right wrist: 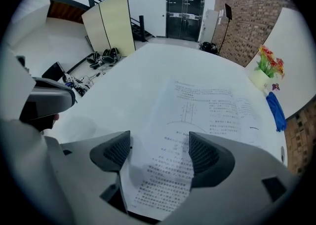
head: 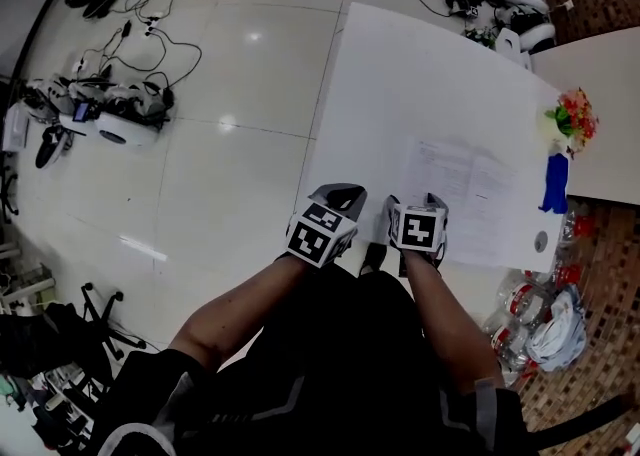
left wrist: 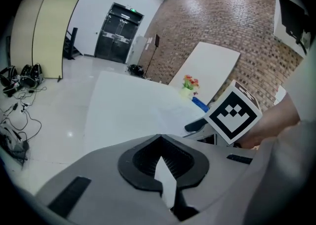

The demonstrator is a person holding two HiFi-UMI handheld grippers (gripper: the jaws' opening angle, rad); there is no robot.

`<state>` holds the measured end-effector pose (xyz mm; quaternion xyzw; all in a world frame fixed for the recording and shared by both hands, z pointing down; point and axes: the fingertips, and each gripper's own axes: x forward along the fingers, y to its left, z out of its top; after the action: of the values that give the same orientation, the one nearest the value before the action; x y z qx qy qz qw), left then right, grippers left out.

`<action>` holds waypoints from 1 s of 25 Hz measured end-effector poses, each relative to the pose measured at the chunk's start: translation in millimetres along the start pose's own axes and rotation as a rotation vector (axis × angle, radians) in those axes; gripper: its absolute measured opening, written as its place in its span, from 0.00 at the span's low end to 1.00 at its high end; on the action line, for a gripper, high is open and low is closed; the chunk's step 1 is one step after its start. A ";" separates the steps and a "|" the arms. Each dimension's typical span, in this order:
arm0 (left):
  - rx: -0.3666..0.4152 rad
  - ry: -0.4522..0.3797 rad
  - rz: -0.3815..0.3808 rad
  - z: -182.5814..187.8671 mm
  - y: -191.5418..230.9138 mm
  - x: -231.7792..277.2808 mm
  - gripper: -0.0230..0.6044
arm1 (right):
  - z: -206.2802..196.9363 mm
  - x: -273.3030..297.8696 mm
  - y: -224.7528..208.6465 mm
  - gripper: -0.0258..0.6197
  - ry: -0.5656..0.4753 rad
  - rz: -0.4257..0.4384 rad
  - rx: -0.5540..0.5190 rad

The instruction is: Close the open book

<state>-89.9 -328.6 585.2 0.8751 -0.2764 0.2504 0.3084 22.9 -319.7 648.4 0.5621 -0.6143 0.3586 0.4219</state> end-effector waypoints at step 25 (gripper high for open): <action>0.002 -0.010 -0.090 -2.4 -15.4 14.1 0.03 | -7.7 -0.3 -13.4 0.37 0.094 0.007 0.015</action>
<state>-70.6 -321.5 589.2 0.8882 -0.2379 0.2322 0.3171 37.1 -314.0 650.6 0.5459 -0.5931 0.3904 0.4448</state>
